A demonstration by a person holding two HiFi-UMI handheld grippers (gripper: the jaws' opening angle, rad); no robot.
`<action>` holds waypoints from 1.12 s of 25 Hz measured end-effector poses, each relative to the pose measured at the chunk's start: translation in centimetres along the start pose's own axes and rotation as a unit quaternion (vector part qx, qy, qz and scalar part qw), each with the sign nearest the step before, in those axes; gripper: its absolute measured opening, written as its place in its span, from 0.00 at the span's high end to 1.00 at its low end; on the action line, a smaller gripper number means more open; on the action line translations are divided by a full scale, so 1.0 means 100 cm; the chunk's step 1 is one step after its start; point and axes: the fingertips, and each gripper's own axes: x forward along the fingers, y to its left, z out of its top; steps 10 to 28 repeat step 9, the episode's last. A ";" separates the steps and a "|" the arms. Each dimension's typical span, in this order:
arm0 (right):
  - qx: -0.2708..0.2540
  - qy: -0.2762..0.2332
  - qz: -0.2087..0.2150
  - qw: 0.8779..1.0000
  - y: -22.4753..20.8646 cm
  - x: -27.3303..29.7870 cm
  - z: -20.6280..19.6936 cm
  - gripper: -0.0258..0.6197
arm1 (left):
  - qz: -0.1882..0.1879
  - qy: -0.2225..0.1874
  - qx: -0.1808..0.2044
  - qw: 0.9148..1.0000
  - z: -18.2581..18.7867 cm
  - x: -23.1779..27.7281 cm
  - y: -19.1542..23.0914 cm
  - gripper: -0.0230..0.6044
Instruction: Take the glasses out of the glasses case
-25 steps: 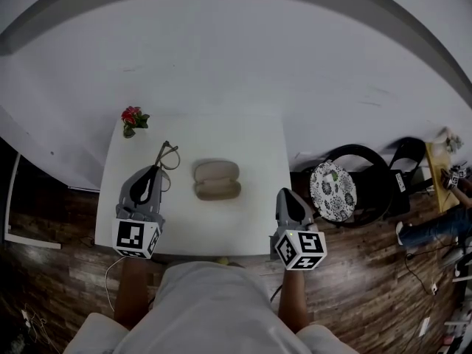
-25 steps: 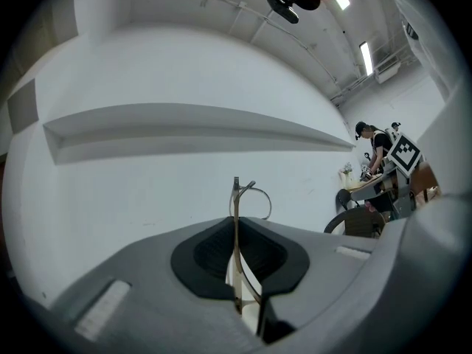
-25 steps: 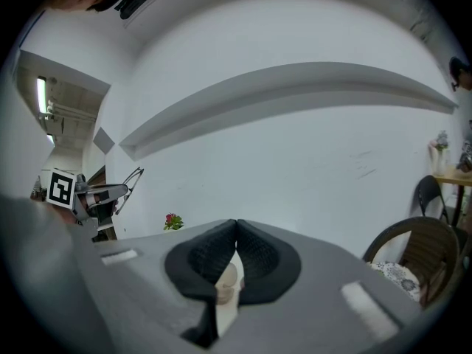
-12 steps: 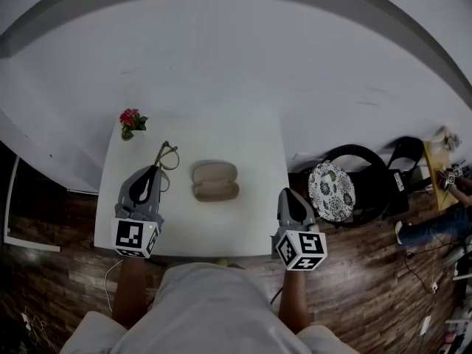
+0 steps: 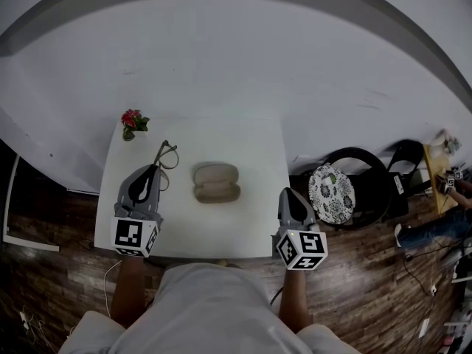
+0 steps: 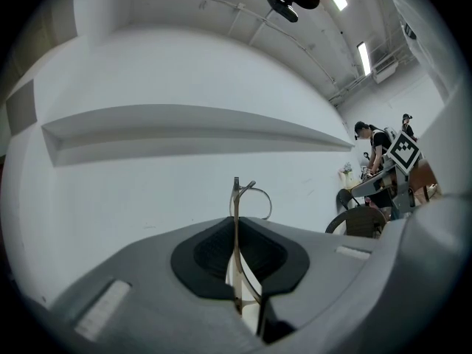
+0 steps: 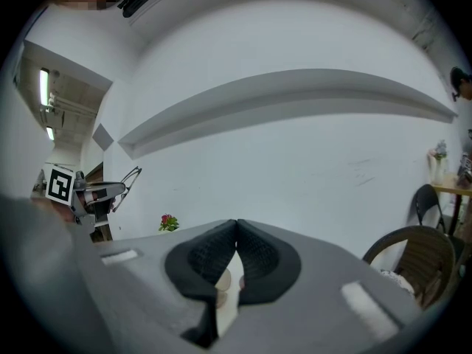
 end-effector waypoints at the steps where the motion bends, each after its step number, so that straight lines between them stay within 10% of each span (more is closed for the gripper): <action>1: -0.001 0.000 0.001 1.000 0.000 0.001 0.001 0.96 | 0.001 0.000 0.000 1.000 0.000 0.000 0.001 0.93; 28: -0.003 -0.002 0.003 1.000 0.005 0.002 0.004 0.96 | 0.007 -0.001 -0.004 1.000 0.000 -0.006 0.008 0.93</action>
